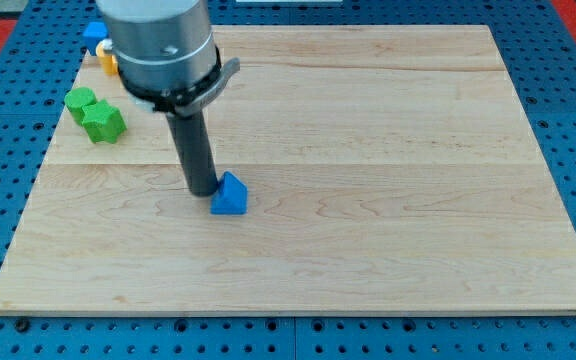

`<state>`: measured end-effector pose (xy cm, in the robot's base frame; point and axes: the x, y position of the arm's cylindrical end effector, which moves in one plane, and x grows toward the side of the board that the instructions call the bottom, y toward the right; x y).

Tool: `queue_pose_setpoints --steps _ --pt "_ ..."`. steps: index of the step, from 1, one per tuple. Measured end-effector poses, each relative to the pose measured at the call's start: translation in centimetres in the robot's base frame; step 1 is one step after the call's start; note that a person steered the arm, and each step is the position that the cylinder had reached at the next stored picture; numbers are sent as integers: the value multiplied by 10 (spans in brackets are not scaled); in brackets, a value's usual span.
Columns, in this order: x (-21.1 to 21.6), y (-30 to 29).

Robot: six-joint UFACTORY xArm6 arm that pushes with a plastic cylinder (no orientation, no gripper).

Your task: Touch the right of the red star

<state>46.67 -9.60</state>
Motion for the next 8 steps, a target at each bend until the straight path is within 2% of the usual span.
queue_pose_setpoints --steps 2,3,4,5,7,8 --pt "-143 21" --pt "-172 2" --pt "-179 -34" --pt "-168 -59" --pt "-116 -77" --pt "-103 -77"
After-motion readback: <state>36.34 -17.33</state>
